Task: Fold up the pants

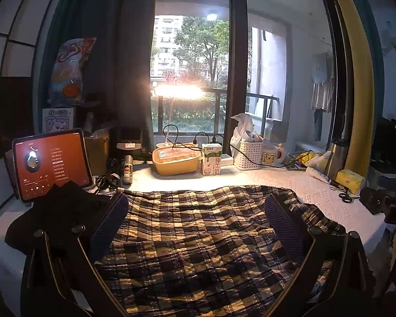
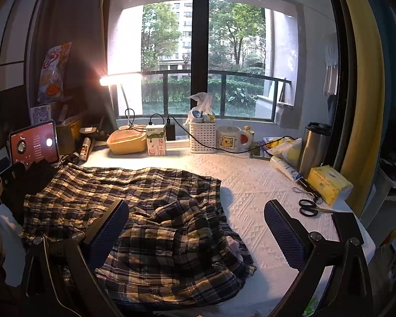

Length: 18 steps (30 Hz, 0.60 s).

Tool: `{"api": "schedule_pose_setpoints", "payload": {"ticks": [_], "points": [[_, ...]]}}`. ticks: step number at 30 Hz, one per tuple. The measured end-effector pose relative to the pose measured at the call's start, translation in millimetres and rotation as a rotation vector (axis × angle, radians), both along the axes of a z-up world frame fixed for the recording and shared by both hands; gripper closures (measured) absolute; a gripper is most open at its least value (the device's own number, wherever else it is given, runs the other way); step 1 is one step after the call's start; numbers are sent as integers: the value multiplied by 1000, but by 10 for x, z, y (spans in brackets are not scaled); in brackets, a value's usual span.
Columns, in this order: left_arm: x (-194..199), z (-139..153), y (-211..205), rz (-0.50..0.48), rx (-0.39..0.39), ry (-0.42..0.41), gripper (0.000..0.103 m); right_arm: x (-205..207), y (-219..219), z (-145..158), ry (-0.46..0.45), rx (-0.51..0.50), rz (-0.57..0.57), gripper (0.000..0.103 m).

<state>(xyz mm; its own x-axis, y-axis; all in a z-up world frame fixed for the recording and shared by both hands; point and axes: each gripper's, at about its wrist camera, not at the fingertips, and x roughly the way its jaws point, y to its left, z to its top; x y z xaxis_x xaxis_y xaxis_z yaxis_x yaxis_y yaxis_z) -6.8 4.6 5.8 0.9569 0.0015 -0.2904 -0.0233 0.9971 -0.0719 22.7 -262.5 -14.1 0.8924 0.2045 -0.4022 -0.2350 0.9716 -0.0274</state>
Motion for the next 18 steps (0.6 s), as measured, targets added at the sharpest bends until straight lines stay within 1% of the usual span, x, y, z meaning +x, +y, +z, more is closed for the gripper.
{"api": "schedule_pose_setpoints", "payload": {"ticks": [18], "points": [[5, 24, -17, 5, 9, 8, 1, 17, -41, 14, 0, 4, -5, 0]]}}
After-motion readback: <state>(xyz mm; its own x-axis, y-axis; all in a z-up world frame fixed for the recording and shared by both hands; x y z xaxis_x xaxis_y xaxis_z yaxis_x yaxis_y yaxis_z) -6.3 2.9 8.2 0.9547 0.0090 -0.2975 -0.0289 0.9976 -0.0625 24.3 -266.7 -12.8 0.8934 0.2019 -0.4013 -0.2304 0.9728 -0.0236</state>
